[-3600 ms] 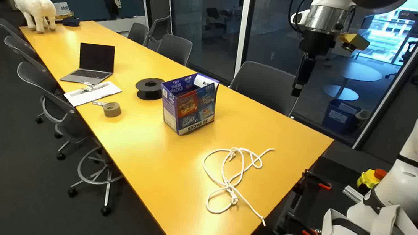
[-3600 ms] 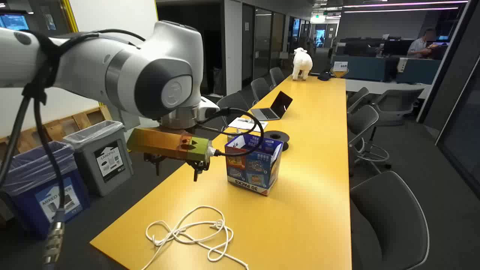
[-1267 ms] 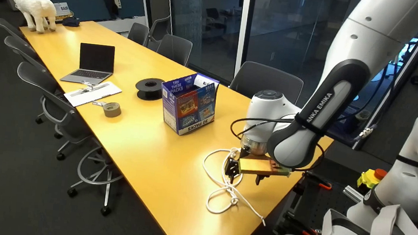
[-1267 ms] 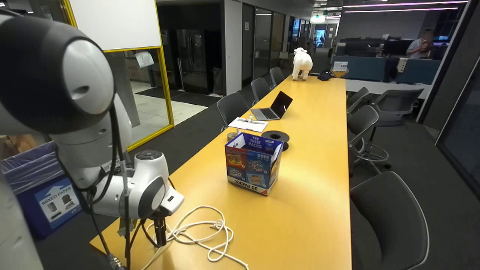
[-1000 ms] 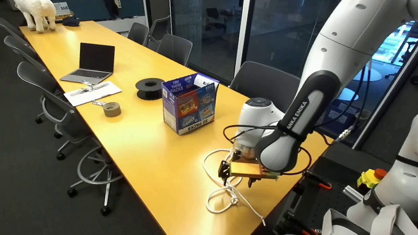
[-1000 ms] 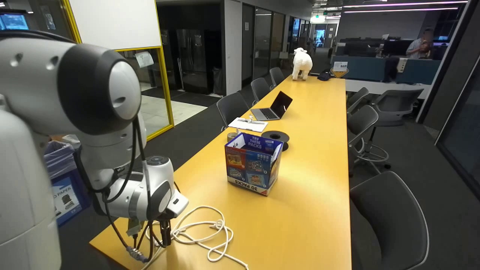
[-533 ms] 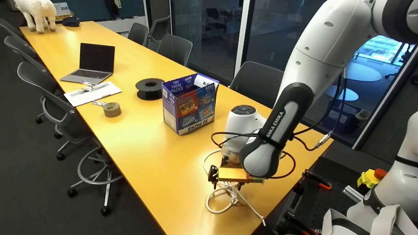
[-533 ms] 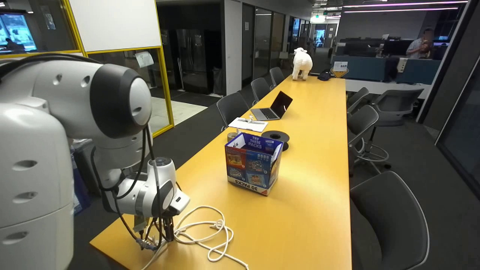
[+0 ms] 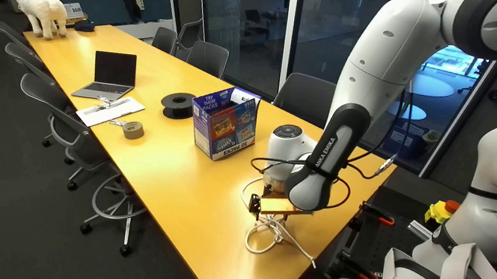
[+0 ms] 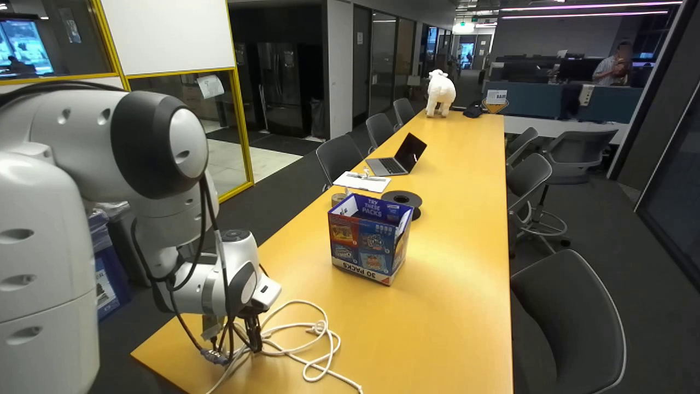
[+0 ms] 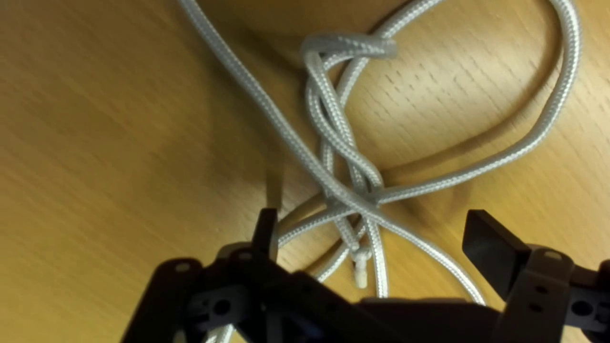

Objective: Put the white ropes inside the blue box

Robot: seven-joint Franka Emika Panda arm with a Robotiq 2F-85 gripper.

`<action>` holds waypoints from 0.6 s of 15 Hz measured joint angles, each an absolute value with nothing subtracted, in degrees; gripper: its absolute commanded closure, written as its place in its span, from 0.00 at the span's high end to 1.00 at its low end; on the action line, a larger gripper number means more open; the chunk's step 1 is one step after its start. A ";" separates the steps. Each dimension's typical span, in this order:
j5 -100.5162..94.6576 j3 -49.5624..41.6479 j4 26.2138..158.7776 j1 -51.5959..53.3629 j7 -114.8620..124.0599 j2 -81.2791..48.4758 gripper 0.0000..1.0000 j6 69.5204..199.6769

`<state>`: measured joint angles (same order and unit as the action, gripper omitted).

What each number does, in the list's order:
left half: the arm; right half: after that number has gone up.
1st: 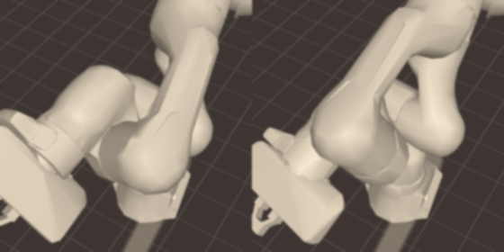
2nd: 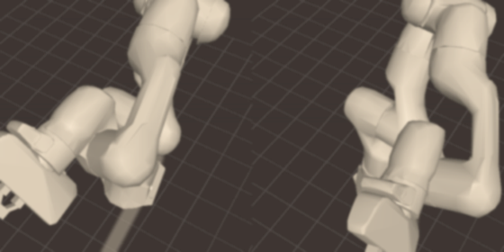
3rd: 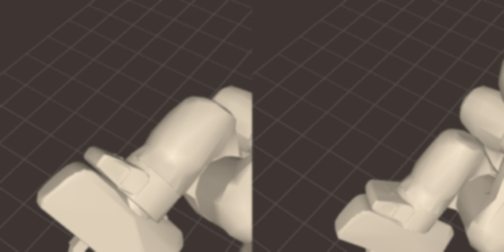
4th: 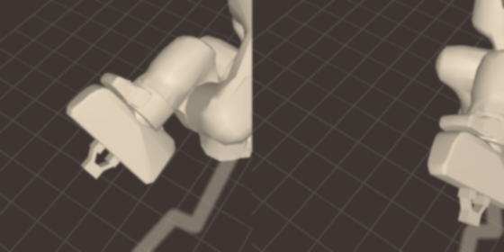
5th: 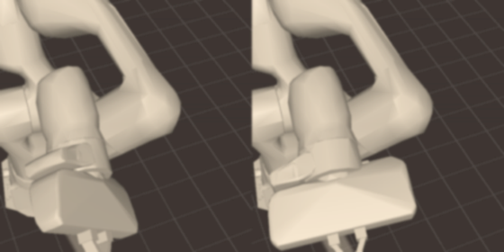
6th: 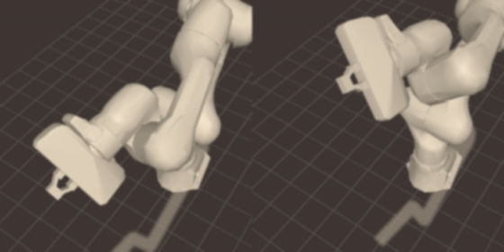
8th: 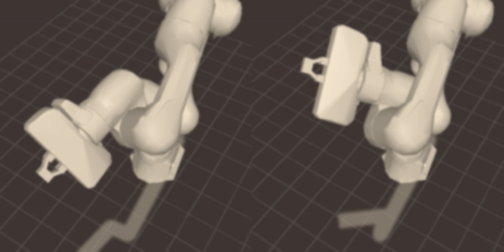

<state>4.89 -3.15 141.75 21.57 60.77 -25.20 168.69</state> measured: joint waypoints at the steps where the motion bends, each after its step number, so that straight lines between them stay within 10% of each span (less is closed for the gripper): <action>1: 4.89 -2.98 141.72 21.53 60.72 -25.20 1.00 168.29; 9: 5.74 -0.64 141.54 19.98 59.48 -25.21 1.00 166.75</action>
